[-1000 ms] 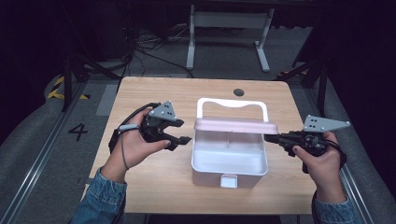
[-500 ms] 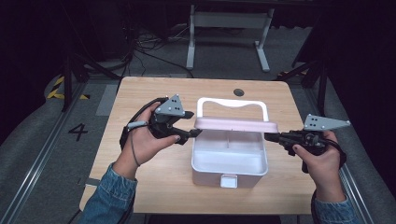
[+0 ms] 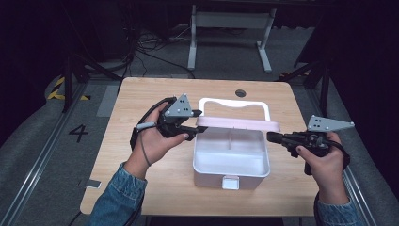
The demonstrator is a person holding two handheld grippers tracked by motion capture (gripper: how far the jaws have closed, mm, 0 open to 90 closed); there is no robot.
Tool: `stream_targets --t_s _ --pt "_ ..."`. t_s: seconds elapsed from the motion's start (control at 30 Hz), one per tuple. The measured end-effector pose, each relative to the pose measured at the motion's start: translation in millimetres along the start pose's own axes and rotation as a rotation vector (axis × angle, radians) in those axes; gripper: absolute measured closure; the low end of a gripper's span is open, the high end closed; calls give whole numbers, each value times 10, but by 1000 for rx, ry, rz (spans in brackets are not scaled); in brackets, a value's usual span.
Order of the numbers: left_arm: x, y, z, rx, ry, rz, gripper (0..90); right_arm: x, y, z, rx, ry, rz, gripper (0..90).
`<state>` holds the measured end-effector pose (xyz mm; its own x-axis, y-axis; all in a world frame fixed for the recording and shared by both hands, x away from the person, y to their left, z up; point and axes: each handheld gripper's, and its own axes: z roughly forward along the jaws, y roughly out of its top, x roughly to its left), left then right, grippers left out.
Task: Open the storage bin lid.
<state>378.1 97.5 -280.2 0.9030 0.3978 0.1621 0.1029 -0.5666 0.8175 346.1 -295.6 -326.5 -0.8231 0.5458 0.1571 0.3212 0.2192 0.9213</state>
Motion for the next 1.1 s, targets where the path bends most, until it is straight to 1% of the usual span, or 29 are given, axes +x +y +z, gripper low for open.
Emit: stream_targets --t_s 0.07,0.13,0.3,0.33,0.37,0.47,0.53,0.57,0.63,0.67,0.83,0.93,0.97,1.0,1.07,1.1 --pt "8 17 4 -13 12 -1 541 5 -3 -12 0 1 2 898" --pt "30 36 8 -19 20 7 557 15 -7 -34 -1 0 5 894" --pt "93 58 42 -49 19 2 578 15 -37 -105 -3 -10 11 890" --pt "99 61 48 -53 17 -5 586 11 -47 -123 -2 -14 14 889" --pt "106 66 51 -55 21 -3 594 7 -57 -141 -1 -18 17 888" --pt "120 93 55 -55 52 6 624 -5 -83 -197 -6 -26 29 884" --pt "135 111 63 -49 55 -8 637 -13 -100 -238 -9 -37 33 883" --pt "149 121 69 -51 53 -22 641 -17 -109 -259 -12 -43 35 882" --pt "165 130 70 -46 54 -26 647 -27 -130 -306 -12 -53 42 880" --pt "185 141 76 -43 54 -34 648 -32 -143 -330 -13 -59 46 879" --pt "302 190 113 -31 45 -87 664 -42 -173 -394 -16 -70 57 876" --pt "376 216 145 -21 47 -101 685 -47 -192 -433 -18 -80 63 875" --pt "397 222 152 -16 47 -97 701 -47 -196 -443 -17 -81 68 874" --pt "433 233 172 -17 42 -114 720 -47 -202 -449 -19 -82 70 873" --pt "480 242 191 -18 40 -122 728 -56 -220 -470 -14 -91 73 870" --pt "497 243 204 -21 40 -132 732 -59 -227 -476 -15 -93 77 868"
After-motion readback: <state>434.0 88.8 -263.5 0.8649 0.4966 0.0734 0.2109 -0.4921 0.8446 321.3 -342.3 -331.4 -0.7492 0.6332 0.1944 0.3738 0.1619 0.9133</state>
